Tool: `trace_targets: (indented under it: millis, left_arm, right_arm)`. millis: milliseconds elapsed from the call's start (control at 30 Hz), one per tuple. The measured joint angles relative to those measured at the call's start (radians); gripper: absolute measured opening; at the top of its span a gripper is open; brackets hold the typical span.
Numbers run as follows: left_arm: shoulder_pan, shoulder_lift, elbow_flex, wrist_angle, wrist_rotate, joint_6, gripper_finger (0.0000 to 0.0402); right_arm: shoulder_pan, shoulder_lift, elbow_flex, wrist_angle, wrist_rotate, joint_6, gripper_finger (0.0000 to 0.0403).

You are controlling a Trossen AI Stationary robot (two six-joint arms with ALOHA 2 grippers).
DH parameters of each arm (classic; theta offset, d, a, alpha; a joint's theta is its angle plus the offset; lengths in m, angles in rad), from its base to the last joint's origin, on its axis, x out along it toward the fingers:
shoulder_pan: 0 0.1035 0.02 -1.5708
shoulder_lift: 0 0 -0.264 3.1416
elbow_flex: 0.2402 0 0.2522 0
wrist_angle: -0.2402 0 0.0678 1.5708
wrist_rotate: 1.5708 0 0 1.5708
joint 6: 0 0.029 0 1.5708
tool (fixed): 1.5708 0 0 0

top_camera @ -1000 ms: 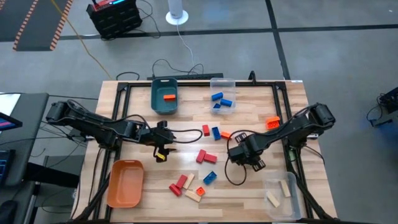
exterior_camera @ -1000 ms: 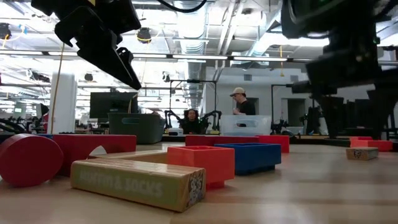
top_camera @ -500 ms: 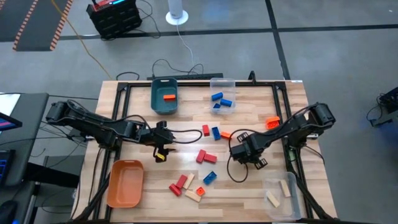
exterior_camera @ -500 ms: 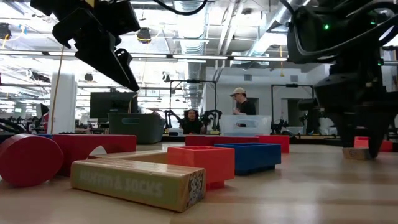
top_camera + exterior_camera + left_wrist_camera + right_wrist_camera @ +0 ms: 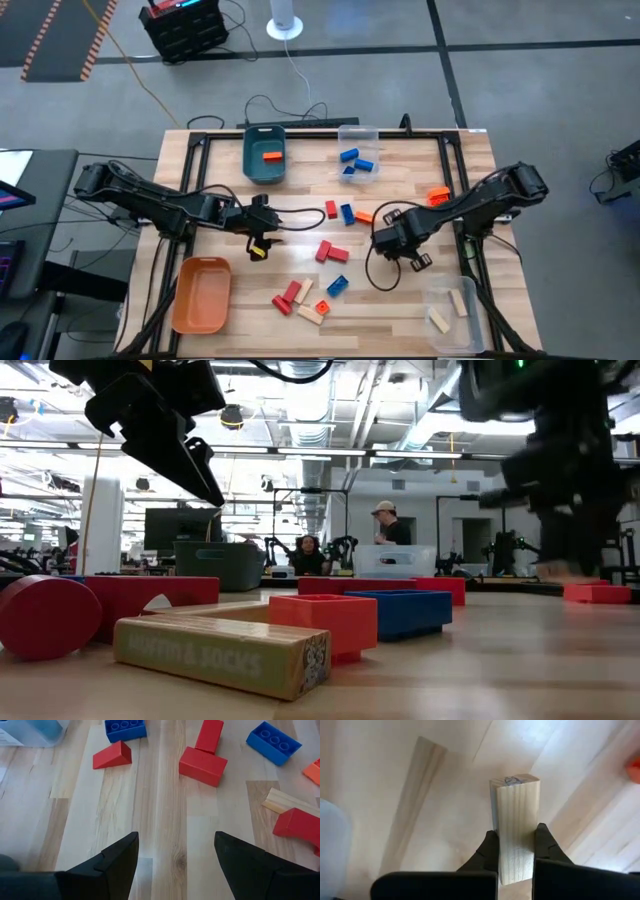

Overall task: Sort blocks
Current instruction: Put the brown block into the bottom transparent bin

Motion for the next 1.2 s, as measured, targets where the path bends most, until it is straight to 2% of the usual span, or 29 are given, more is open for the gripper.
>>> trace_targets:
  millis: [167,300,433,533,667,800,967,1133,1200]
  left_arm:
    - [0.0,0.0,0.0,0.004,-0.002,-0.004,0.0254]
    - [0.0,0.0,0.0,0.002,-0.002,-0.014,0.0254]
    - [0.0,0.0,0.0,0.022,-0.004,-0.013,0.0254]
    - [0.0,0.0,0.0,0.058,-0.004,-0.017,0.0254]
    - [0.0,0.0,0.0,0.074,-0.004,-0.027,0.0254]
    - [0.0,0.0,0.0,0.095,-0.004,-0.031,0.0254]
    - [0.0,0.0,0.0,0.108,-0.004,-0.023,0.0254]
    - [0.0,0.0,0.0,0.106,0.003,-0.014,0.0254]
    - [0.0,0.0,0.0,0.106,0.007,-0.004,0.0254]
  right_arm:
    - [0.007,-0.081,0.046,-0.078,-0.007,0.113,0.0023]
    - [0.059,-0.138,0.09,-0.14,-0.107,0.304,0.0025]
    - [0.134,-0.206,0.099,-0.132,-0.235,0.59,0.0026]
    - [0.208,-0.245,0.099,-0.142,-0.291,0.853,0.0026]
    - [0.354,-0.278,0.099,-0.138,-0.311,1.216,0.0027]
    - [0.507,-0.277,0.099,-0.139,-0.309,1.457,0.0027]
    - [0.628,-0.237,0.099,-0.128,-0.237,1.615,0.0038]
    - [0.652,-0.195,0.099,-0.104,-0.237,1.697,0.0098]
    - [0.648,-0.192,0.099,-0.107,-0.277,1.7,0.0126]
